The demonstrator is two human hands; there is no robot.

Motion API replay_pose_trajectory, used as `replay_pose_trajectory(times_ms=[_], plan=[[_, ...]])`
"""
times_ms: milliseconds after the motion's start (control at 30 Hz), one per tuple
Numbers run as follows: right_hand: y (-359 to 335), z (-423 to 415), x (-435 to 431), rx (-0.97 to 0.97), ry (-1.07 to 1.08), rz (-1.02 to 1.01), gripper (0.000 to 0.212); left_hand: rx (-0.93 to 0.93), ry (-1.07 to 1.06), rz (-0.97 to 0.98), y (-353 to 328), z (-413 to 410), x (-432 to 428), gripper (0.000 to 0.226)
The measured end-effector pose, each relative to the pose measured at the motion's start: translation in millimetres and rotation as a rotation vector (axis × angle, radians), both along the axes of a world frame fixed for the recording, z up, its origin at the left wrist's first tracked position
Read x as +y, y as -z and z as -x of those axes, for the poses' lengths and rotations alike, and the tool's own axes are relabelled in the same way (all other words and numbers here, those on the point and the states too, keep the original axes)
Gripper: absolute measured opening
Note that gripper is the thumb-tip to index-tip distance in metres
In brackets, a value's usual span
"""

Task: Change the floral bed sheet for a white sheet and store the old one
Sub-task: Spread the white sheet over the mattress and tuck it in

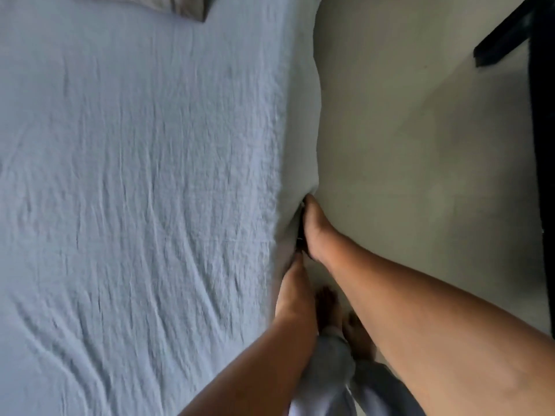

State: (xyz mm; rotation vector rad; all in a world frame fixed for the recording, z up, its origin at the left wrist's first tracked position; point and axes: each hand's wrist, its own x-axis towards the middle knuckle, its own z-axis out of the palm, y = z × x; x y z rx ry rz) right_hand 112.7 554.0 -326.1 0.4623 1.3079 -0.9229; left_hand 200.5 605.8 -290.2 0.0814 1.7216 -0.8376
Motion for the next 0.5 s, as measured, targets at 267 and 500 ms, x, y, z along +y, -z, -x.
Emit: replay_pose_trajectory(times_ms=[267,500], plan=[[14,91,-114,0.218,-0.144,-0.062,0.069,0.104,-0.118,-0.319,21,90,-111,0.088],[30,176,-186,0.366,-0.474,-0.121,0.059,0.115,-0.020,-0.400,-13,154,-206,0.076]])
